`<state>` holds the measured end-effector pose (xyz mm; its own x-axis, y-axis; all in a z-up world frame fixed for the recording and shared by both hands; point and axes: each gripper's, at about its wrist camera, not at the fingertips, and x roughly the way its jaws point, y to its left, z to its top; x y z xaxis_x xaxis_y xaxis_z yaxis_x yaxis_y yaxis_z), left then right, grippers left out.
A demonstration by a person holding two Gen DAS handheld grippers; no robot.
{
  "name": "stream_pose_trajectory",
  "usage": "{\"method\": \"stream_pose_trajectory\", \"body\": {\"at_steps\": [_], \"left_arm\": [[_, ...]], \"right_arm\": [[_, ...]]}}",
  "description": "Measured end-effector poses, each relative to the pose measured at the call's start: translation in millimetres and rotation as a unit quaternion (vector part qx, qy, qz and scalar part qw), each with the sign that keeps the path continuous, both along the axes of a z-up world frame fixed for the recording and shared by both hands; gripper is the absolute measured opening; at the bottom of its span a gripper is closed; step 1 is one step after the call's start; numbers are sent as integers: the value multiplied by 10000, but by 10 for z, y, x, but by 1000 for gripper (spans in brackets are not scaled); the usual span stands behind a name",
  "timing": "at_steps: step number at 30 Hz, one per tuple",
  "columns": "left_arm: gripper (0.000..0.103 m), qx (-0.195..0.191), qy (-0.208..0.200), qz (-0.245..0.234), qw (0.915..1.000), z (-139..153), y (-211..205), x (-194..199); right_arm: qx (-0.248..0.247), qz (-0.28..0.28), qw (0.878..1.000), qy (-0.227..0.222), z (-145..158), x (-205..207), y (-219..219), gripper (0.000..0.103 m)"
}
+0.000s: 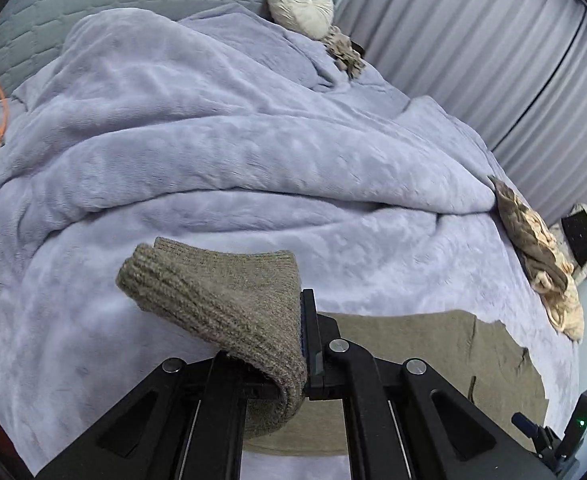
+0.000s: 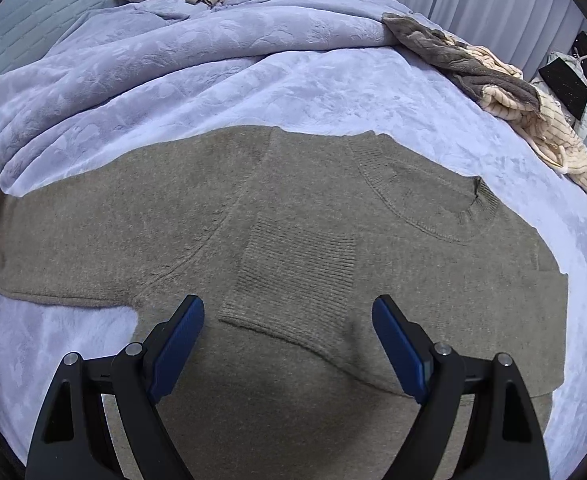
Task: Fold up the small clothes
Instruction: 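Carry the sleeve with the left tool across the sweater body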
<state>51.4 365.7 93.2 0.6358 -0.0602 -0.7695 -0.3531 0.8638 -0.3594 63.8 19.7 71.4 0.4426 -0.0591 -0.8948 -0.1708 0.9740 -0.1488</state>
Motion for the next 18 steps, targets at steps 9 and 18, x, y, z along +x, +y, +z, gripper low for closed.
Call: {"method": "stream_pose_trajectory", "body": {"at_steps": [9, 18], "left_arm": [[6, 92, 392, -1073, 9934, -8, -1265, 396], [6, 327, 617, -1615, 9844, 41, -2220, 541]], "right_arm": [[142, -414, 9990, -9, 88, -64, -551, 88], [295, -713, 9970, -35, 123, -192, -1123, 88]]}}
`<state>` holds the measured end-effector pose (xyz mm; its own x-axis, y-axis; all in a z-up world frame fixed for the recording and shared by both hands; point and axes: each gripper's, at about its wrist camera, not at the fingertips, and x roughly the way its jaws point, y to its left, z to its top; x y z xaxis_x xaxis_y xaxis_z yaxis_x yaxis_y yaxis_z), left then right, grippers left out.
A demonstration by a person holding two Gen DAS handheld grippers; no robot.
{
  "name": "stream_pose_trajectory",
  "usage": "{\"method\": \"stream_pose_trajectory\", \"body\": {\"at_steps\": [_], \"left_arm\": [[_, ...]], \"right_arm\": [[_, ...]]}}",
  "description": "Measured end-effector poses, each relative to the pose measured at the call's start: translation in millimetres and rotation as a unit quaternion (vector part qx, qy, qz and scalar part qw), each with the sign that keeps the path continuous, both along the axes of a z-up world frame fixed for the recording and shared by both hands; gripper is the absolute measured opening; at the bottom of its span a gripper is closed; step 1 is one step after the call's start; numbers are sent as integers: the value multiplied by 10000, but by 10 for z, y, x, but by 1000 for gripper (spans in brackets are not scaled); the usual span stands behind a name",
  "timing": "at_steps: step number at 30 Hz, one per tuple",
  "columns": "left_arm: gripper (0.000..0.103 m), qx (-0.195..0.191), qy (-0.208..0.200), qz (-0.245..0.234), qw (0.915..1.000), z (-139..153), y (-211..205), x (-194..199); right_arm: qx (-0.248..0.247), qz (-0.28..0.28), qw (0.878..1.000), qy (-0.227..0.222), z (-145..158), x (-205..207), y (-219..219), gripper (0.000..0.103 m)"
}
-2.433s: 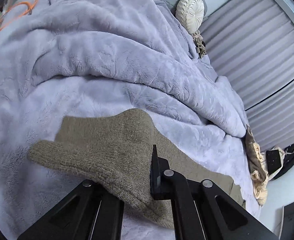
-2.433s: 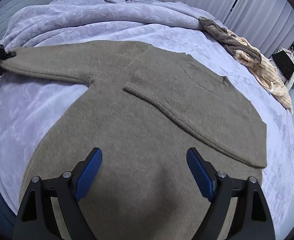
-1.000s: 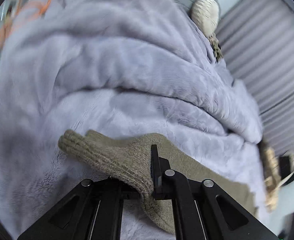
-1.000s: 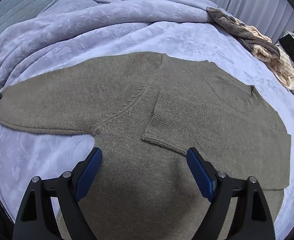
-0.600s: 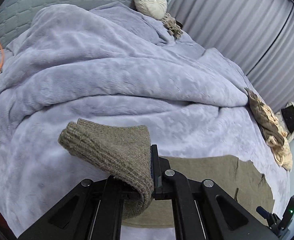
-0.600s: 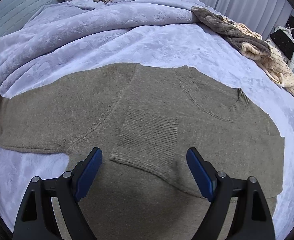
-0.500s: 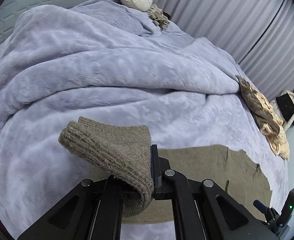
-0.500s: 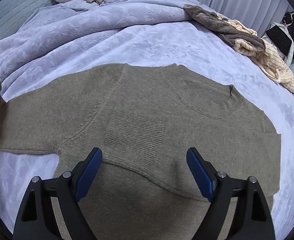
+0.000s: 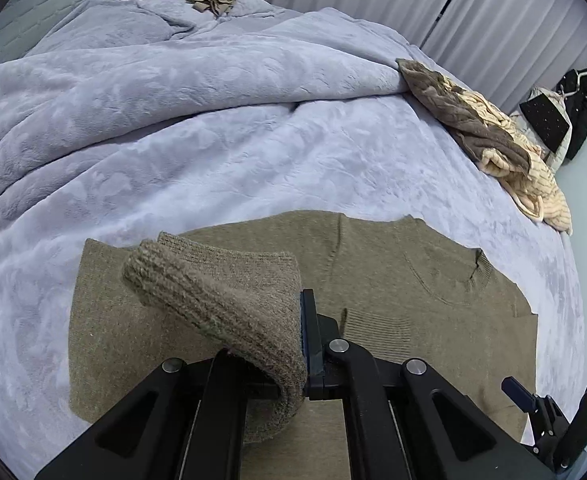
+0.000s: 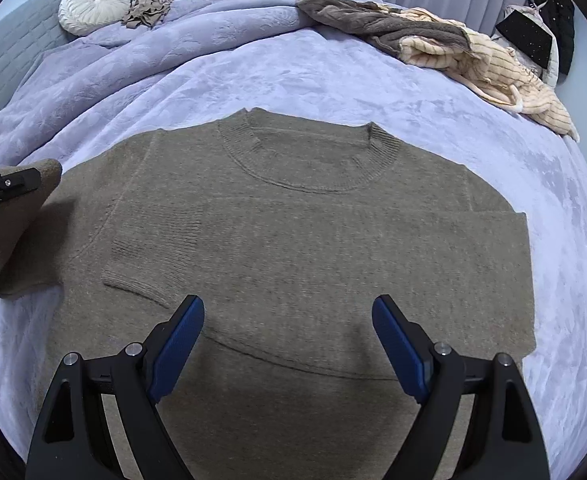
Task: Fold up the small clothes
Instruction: 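Carry the sleeve with the left tool across the sweater body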
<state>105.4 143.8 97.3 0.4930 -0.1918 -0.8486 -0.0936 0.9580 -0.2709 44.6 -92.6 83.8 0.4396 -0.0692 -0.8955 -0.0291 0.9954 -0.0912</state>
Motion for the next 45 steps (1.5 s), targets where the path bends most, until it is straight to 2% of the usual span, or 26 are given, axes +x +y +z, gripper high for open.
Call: {"method": "stream_pose_trajectory", "body": {"at_steps": [8, 19, 33, 45], "left_arm": [[6, 279, -14, -396, 9988, 54, -696, 37], [6, 599, -34, -1014, 9930, 96, -1620, -70], [6, 910, -152, -1692, 9813, 143, -2529, -289], [6, 1106, -71, -2076, 9719, -32, -3046, -460]], "right_arm": [[160, -144, 9997, -97, 45, -65, -397, 88], [303, -402, 9984, -260, 114, -176, -949, 88], [453, -679, 9957, -434, 154, -286, -1476, 88], [611, -917, 9927, -482, 94, -396, -1857, 88]]}}
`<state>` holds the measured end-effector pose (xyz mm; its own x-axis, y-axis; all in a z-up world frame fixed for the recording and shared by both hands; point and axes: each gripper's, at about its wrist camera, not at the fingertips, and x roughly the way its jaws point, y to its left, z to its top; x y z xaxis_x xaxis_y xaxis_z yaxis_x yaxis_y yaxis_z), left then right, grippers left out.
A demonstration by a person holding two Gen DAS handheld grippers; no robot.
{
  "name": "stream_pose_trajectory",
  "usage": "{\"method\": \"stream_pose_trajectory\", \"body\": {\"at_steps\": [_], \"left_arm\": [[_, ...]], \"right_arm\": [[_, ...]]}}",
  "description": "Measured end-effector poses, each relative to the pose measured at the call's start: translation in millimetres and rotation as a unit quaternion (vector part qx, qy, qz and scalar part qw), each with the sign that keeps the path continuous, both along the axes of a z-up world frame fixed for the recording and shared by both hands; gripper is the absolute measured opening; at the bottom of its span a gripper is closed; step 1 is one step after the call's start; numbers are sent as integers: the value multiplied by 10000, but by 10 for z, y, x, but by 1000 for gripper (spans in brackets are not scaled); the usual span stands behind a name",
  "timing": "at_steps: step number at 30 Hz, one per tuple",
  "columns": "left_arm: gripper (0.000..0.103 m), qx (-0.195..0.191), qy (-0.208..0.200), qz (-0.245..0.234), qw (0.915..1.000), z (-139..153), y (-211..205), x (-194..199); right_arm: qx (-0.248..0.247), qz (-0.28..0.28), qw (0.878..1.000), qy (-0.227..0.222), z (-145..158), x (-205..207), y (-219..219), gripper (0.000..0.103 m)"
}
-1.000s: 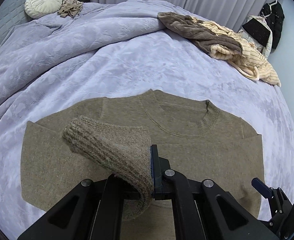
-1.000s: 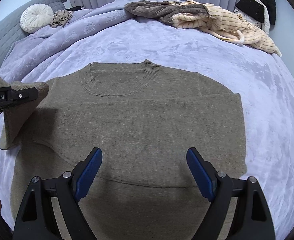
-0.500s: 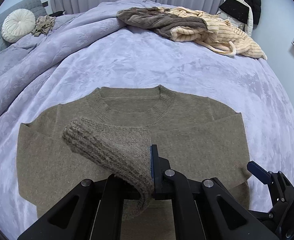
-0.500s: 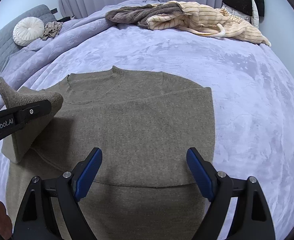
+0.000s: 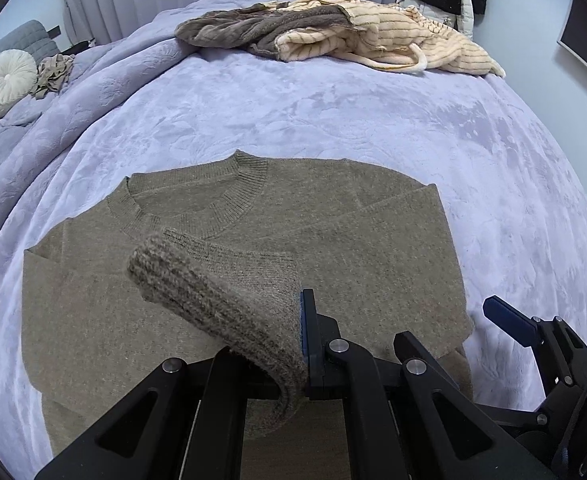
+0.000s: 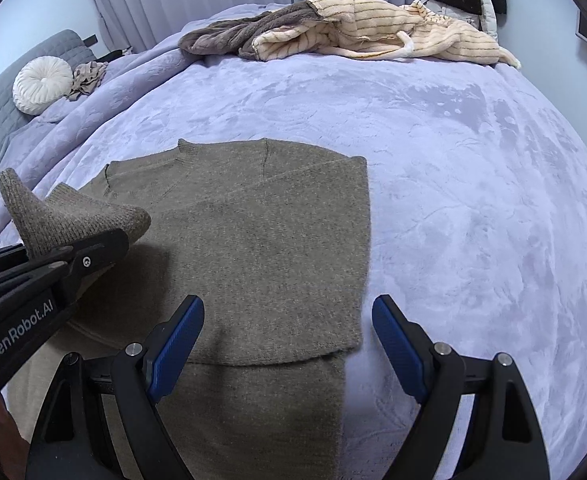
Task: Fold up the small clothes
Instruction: 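Carry the sleeve with the left tool across the sweater body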
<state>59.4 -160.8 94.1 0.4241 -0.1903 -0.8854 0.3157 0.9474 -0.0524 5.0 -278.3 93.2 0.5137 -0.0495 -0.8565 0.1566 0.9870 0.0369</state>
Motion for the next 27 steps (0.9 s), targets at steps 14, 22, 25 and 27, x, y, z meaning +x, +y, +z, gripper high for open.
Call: {"method": "stream_pose_trajectory", "body": {"at_steps": [14, 22, 25, 27], "left_arm": [[6, -752, 546, -104, 9956, -300, -66, 71], [6, -829, 434, -382, 9949, -177, -256, 37], [6, -832, 622, -348, 9940, -307, -302, 57], [6, -848, 791, -319, 9927, -414, -314, 66]], "right_arm": [[-49, -250, 9997, -18, -26, -158, -210, 88], [-113, -395, 9992, -27, -29, -274, -347, 88], [-94, -450, 9989, -21, -47, -312, -389, 88], [-76, -475, 9988, -19, -51, -337, -411, 88]]}}
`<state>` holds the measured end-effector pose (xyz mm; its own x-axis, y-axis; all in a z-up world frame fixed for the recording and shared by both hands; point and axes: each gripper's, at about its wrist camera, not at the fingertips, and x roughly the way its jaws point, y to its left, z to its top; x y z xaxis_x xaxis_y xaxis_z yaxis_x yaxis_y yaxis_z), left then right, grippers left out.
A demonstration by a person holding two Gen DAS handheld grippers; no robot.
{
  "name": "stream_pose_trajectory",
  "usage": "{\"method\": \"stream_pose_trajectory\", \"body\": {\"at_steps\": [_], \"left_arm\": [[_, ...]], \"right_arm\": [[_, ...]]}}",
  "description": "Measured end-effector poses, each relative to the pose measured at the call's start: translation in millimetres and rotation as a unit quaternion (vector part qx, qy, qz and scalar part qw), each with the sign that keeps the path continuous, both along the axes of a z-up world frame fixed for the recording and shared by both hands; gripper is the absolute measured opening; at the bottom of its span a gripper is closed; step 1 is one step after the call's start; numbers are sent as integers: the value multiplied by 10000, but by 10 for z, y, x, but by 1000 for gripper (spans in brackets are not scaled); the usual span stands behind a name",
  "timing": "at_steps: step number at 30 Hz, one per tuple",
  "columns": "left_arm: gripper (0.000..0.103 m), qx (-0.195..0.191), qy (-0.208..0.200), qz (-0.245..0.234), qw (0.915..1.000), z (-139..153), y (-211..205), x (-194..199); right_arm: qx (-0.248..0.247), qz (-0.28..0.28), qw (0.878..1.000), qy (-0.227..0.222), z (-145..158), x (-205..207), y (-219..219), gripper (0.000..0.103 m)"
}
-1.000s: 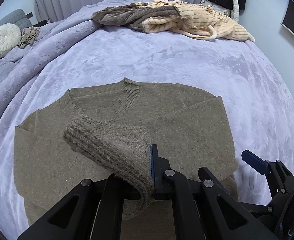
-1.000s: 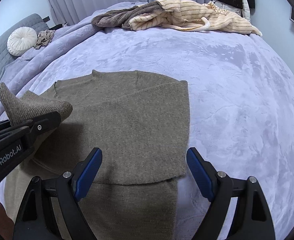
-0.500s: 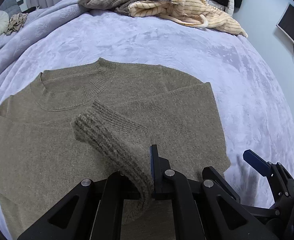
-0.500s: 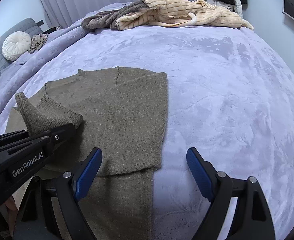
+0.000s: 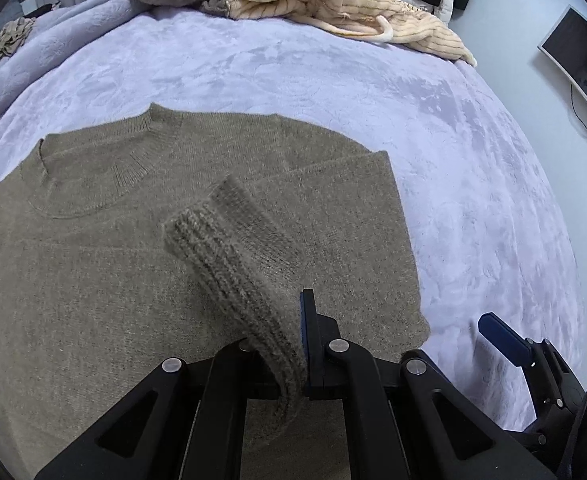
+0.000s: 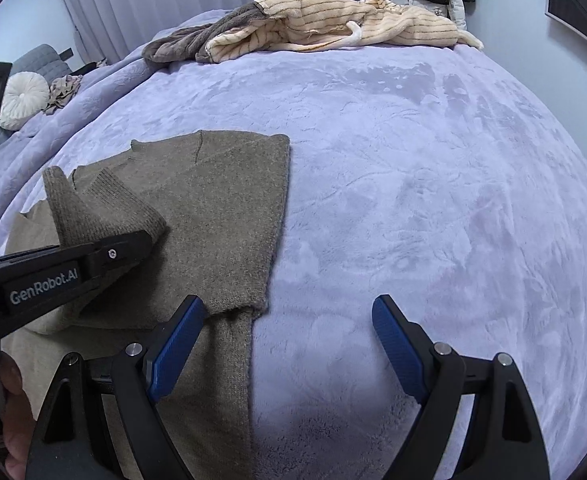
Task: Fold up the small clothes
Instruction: 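Carry the sleeve with the left tool across the sweater body, then lay the sleeve on the sweater and open the left tool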
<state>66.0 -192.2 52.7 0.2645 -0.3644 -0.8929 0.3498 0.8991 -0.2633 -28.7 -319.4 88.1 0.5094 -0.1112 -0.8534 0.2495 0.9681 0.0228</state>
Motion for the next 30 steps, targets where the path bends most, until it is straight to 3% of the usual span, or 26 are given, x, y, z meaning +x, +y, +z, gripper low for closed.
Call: {"method": "stream_pose_trajectory", "body": {"at_steps": [11, 13, 14, 15, 19, 25, 30], "left_arm": [[7, -209, 412, -9, 9989, -18, 83, 21], [30, -444, 667, -36, 9968, -42, 154, 45], [68, -673, 787, -45, 9946, -54, 192, 57], [92, -884, 856, 17, 9924, -59, 236, 60], [92, -987, 803, 152, 9918, -25, 293, 46], [92, -1333, 437, 53, 9901, 294, 469, -45], [92, -1559, 300, 237, 9870, 431, 908, -40]], "right_arm": [[37, -88, 10000, -12, 42, -114, -55, 88], [47, -75, 9999, -50, 77, -142, -38, 88], [51, -60, 9999, -67, 91, -151, -30, 88], [55, -46, 9999, -74, 101, -153, -19, 88], [12, 36, 10000, -72, 128, -166, 52, 88], [67, 169, 9997, -145, 181, -201, 126, 88], [371, 448, 9978, -313, 227, -173, 230, 89]]}}
